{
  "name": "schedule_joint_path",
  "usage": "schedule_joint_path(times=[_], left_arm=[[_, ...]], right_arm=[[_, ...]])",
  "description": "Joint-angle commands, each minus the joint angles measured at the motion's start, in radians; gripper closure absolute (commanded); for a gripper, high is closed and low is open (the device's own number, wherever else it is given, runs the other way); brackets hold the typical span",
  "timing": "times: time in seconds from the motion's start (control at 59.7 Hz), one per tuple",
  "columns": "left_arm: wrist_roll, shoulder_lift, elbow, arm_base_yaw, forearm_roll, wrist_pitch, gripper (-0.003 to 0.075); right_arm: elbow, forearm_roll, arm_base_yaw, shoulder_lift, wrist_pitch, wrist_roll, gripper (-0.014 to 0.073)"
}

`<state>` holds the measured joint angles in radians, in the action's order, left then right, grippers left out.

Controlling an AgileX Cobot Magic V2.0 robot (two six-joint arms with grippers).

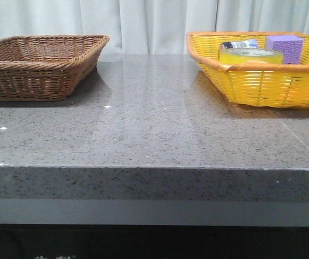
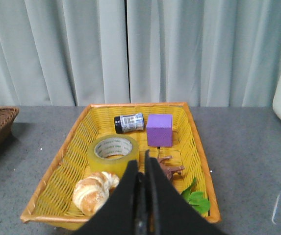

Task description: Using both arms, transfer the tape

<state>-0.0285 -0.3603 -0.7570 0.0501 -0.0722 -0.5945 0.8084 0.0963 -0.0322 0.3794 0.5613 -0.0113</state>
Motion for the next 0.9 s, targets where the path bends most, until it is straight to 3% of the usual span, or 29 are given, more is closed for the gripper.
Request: schedule_joint_path(times=[0.0, 0.519, 0.72, 0.804, 0.888], left_arm=[[-0.006, -0.067, -0.046, 0.001, -0.007, 0.041, 0.0740], [-0.006, -0.271, -0.042, 0.001, -0.006, 0.037, 0.0740], [-0.006, -0.312, -0.042, 0.001, 0.087, 0.037, 0.0731], [-0.006, -0.319, -0.042, 0.001, 0.089, 0.037, 0.0657], [-0.006, -0.318, -0.042, 0.001, 0.089, 0.042, 0.0481]], right_arm=[[0.046, 0.003, -0.003, 0.063, -0.034, -0.007, 0.0662], [0.044, 0.013, -0.003, 0.229, 0.042, -0.007, 0.0662], [0.044, 0.013, -0.003, 0.282, 0.107, -0.007, 0.0658], [0.044, 0.013, -0.003, 0.306, 0.126, -0.007, 0.0598], [0.044, 0.013, -0.003, 0.327, 0.128, -0.007, 0.0459]])
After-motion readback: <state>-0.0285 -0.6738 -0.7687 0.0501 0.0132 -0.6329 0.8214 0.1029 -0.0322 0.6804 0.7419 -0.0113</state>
